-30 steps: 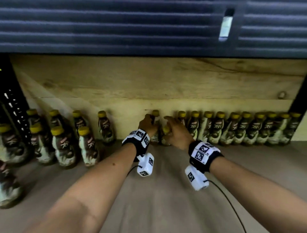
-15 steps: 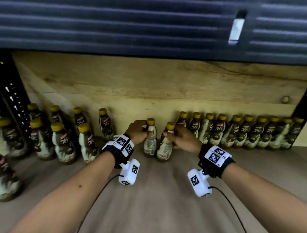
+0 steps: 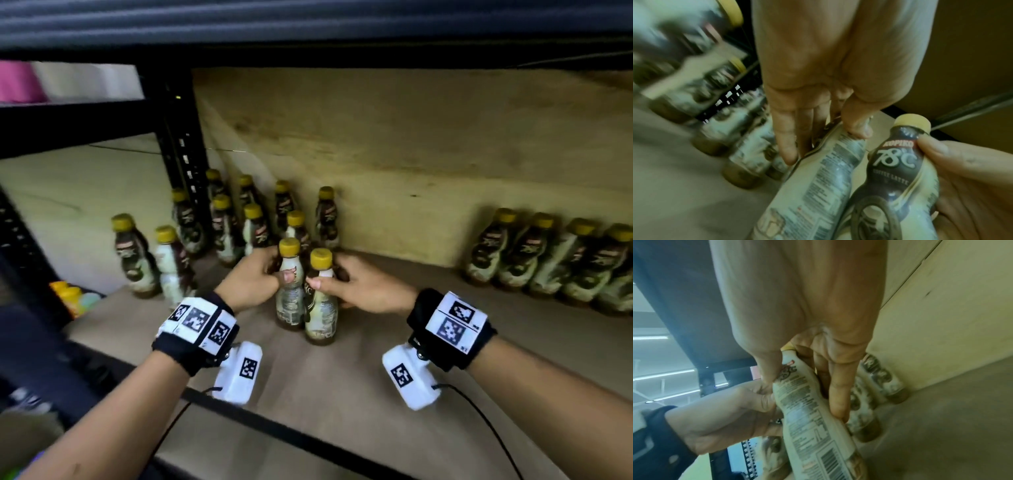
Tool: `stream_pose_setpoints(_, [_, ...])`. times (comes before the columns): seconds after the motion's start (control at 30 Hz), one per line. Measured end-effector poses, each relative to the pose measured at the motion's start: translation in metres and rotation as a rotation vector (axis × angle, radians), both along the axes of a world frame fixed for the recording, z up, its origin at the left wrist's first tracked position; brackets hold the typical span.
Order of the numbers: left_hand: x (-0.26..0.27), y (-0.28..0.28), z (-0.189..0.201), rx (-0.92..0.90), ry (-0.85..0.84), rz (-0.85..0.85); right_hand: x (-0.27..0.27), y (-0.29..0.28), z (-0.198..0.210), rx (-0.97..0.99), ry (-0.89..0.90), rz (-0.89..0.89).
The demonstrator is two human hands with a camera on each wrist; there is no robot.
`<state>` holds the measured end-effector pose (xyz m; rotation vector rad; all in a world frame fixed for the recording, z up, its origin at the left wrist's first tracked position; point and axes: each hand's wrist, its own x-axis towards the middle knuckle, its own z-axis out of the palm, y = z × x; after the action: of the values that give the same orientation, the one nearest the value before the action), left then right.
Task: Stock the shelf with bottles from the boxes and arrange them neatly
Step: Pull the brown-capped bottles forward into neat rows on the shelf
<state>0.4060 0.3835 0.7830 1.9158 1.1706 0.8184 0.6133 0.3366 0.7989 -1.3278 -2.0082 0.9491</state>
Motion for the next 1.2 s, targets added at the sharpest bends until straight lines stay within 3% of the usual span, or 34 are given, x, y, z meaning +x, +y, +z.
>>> stream_pose_setpoints(0.27, [-0.075,-0.011,0.005,0.086,0.265,0.408,-0.101,0.02,-0.005,0.051,-0.078,0.094])
stream_pose_setpoints(0.47, [-0.084,-0.015,0.003,0.112,0.363,0.503,-0.1,0.02,-0.008,0.124,-0.194,0.15])
stream_pose_setpoints(1.2, [-0.068,-0.03,0.003,0.124,0.353,0.652,-0.083,0.022,-0.011,0.077,-0.189,0.152])
